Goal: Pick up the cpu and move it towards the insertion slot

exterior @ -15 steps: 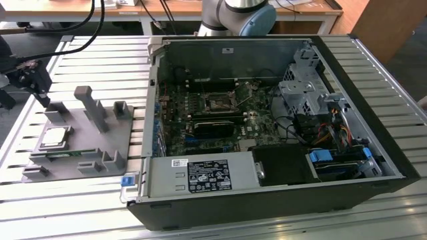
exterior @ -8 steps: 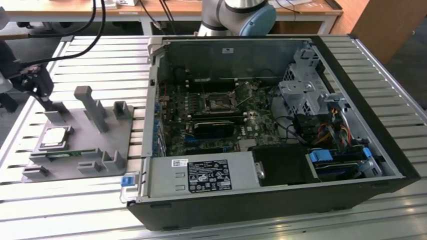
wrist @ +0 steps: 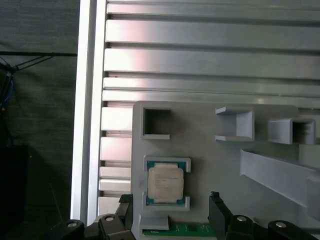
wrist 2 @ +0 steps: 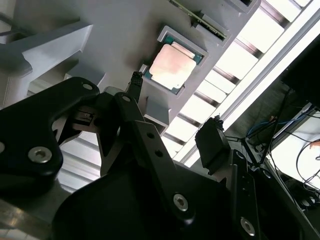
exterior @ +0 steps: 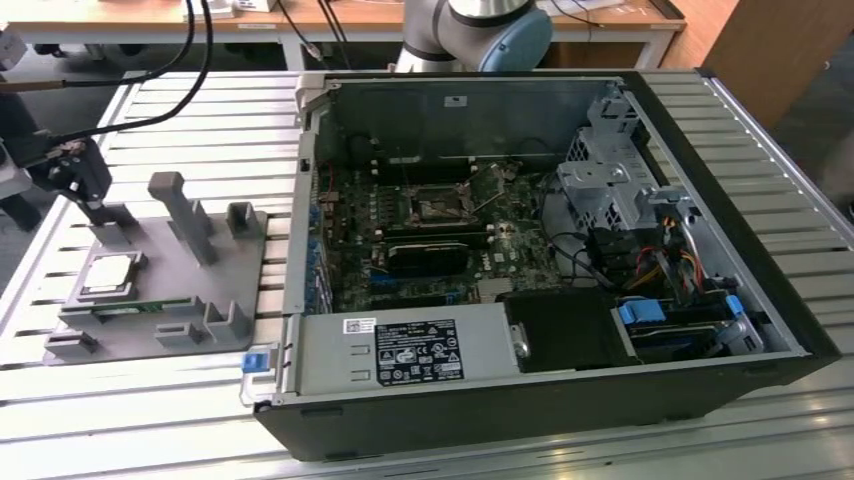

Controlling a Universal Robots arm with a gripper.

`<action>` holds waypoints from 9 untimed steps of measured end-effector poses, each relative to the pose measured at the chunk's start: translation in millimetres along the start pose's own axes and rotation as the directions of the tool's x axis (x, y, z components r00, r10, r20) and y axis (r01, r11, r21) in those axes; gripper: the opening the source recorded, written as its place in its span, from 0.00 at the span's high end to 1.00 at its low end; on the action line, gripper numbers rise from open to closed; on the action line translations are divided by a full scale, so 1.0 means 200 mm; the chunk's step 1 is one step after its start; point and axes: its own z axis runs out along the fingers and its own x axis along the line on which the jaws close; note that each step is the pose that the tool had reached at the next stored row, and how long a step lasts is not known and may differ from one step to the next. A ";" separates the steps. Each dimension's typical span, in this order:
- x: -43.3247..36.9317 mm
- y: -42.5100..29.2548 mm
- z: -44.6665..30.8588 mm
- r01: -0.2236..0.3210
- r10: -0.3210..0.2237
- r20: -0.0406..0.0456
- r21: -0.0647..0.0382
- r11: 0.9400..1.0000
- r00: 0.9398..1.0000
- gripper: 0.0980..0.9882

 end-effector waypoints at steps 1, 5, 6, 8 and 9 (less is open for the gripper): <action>0.000 -0.001 0.006 0.000 0.000 0.000 0.000 1.000 1.000 0.32; 0.001 -0.003 0.030 0.000 0.000 0.000 0.000 1.000 1.000 0.32; 0.002 -0.003 0.037 0.000 0.000 0.000 0.000 1.000 1.000 0.32; 0.002 -0.004 0.048 0.000 0.000 0.000 0.000 1.000 1.000 0.32; 0.002 -0.004 0.053 0.000 0.000 0.000 0.000 1.000 1.000 0.32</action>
